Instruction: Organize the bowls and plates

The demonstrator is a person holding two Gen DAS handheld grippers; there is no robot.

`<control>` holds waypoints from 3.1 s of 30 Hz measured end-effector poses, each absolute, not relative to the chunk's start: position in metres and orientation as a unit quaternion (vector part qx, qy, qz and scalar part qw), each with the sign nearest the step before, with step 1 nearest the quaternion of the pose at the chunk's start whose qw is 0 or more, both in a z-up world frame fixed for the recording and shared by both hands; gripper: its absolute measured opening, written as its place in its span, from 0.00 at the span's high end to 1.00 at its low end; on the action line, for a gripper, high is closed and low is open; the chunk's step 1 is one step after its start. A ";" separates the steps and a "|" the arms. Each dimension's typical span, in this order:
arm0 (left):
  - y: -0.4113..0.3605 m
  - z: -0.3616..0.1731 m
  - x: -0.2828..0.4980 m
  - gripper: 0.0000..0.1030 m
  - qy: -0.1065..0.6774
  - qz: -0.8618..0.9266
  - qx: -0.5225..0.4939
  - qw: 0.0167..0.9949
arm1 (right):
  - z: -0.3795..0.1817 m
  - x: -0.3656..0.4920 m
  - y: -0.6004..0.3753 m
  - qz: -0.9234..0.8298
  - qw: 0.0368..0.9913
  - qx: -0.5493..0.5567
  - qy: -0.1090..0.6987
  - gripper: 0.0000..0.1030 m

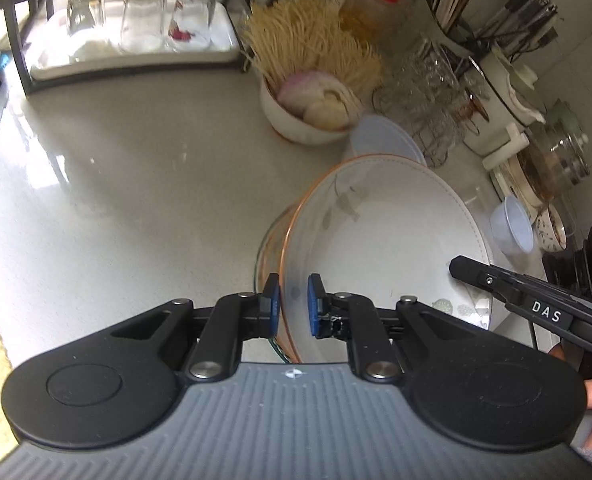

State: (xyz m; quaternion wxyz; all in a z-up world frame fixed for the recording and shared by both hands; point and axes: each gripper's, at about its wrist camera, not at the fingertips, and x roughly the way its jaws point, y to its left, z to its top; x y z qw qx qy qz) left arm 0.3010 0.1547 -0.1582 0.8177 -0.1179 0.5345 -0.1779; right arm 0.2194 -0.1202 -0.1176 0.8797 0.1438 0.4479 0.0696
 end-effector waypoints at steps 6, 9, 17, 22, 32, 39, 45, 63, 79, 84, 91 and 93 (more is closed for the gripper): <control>0.148 -0.162 0.291 0.85 0.533 -0.166 -0.133 0.819 | -0.124 0.211 -0.129 0.073 0.879 0.144 0.448 0.82; 0.143 -0.162 0.291 0.84 0.532 -0.162 -0.122 0.822 | -0.129 0.210 -0.128 0.066 0.880 0.140 0.449 0.82; 0.138 -0.179 0.302 0.84 0.539 -0.154 -0.111 0.821 | -0.147 0.217 -0.125 0.054 0.875 0.136 0.462 0.82; 0.132 -0.190 0.312 0.85 0.544 -0.168 -0.090 0.817 | -0.153 0.223 -0.127 0.042 0.876 0.135 0.461 0.82; 0.124 -0.203 0.322 0.84 0.560 -0.172 -0.071 0.807 | -0.162 0.233 -0.125 0.022 0.872 0.121 0.474 0.81; 0.129 -0.205 0.331 0.84 0.573 -0.180 -0.091 0.795 | -0.162 0.233 -0.124 0.019 0.869 0.123 0.478 0.80; 0.137 -0.202 0.335 0.83 0.578 -0.181 -0.114 0.787 | -0.159 0.231 -0.125 0.020 0.871 0.128 0.475 0.80; 0.150 -0.201 0.338 0.78 0.607 -0.186 -0.144 0.759 | -0.159 0.228 -0.125 0.009 0.866 0.130 0.483 0.80; 0.150 -0.191 0.331 0.67 0.625 -0.198 -0.108 0.747 | -0.164 0.228 -0.120 0.006 0.866 0.141 0.480 0.81; 0.148 -0.188 0.330 0.67 0.621 -0.194 -0.107 0.752 | -0.163 0.230 -0.120 0.001 0.865 0.144 0.481 0.81; 0.145 -0.165 0.330 0.64 0.575 -0.188 -0.082 0.792 | -0.147 0.226 -0.123 -0.019 0.874 0.151 0.462 0.81; 0.144 -0.155 0.330 0.64 0.559 -0.189 -0.083 0.803 | -0.136 0.223 -0.126 -0.024 0.879 0.157 0.449 0.81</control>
